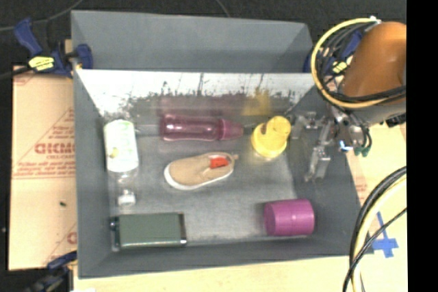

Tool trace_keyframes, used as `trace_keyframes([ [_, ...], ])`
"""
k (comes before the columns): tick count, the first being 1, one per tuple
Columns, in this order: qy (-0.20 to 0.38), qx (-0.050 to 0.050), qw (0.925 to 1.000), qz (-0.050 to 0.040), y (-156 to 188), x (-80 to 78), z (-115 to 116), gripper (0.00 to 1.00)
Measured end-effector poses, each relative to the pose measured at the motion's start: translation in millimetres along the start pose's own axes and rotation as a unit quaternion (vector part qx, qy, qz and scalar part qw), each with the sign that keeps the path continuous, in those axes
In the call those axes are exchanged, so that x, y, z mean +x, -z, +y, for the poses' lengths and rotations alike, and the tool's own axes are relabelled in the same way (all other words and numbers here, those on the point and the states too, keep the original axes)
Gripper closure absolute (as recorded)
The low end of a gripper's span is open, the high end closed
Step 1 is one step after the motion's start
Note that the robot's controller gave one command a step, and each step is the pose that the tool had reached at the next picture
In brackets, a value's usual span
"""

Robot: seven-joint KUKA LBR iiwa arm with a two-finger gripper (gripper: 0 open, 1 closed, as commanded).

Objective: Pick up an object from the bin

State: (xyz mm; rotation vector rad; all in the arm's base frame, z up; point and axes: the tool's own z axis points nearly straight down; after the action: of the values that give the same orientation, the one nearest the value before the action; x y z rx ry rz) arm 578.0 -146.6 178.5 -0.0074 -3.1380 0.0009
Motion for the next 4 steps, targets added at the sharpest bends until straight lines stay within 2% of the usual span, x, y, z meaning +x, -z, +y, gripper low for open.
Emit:
trace_keyframes([
  [1,0.003,0.001,1.0000,-0.0039,5,-1.8,1,0.00],
  [2,0.059,0.006,0.9980,-0.0227,-78,42.3,-1,0.00],
  [3,0.061,0.006,0.9978,-0.0257,-81,43.2,0,0.00],
  [4,0.107,0.011,0.9936,-0.0358,-69,86.4,26,0.00],
])
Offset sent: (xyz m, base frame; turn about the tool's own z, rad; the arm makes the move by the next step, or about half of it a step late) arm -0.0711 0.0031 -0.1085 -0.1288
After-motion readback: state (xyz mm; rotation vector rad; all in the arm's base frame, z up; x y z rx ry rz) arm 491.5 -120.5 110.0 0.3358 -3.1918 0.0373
